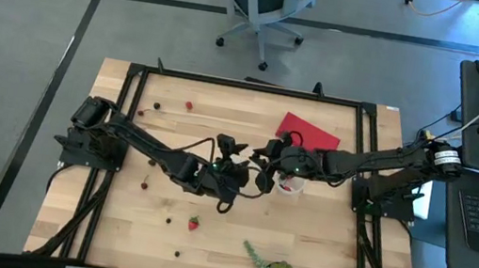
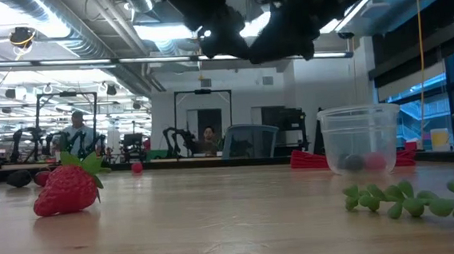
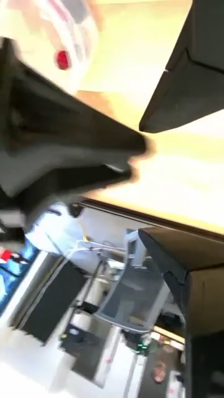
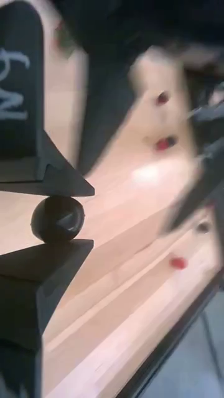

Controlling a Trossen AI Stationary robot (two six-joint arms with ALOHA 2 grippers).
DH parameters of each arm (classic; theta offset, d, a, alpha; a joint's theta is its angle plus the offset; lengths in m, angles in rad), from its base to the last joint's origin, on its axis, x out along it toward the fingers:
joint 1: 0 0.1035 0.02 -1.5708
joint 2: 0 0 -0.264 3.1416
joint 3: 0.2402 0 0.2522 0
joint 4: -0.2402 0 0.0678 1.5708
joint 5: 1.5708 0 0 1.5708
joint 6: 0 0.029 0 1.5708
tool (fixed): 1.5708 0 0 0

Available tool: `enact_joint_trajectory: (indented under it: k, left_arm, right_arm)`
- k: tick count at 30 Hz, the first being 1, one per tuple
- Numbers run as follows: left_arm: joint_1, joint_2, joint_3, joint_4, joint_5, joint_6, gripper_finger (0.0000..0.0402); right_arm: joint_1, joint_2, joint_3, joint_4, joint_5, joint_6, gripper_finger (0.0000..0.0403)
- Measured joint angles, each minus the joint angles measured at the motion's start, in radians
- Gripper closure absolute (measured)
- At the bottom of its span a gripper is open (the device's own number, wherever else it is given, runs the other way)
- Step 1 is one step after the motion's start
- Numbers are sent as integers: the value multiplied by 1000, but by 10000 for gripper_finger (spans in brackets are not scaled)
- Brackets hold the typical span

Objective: Pick and placing Produce into tupperware
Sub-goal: Put the right black cherry into the transparent container

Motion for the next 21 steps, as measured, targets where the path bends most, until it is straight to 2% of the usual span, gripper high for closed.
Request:
enact_joint_trajectory:
  k: [5,7,11,15,18,21]
  left_arm:
    - [8,-77,3,-272,11,-304,136]
    - [10,-111,2,-410,40,-433,136]
    - [4,-139,2,-548,112,-605,136]
    - [1,-135,2,-563,193,-644,136]
    - [1,-127,0,-566,263,-647,136]
    - [1,-120,0,-566,289,-664,136]
  right_arm:
    - [-2,-9,24,-103,5,22,298]
    - [-2,-23,39,-199,5,32,298]
    - [10,-63,77,-457,2,121,298]
    - [31,-87,87,-627,-4,226,298]
    - [41,-81,81,-669,-6,274,298]
    - [40,-74,52,-666,-20,299,298]
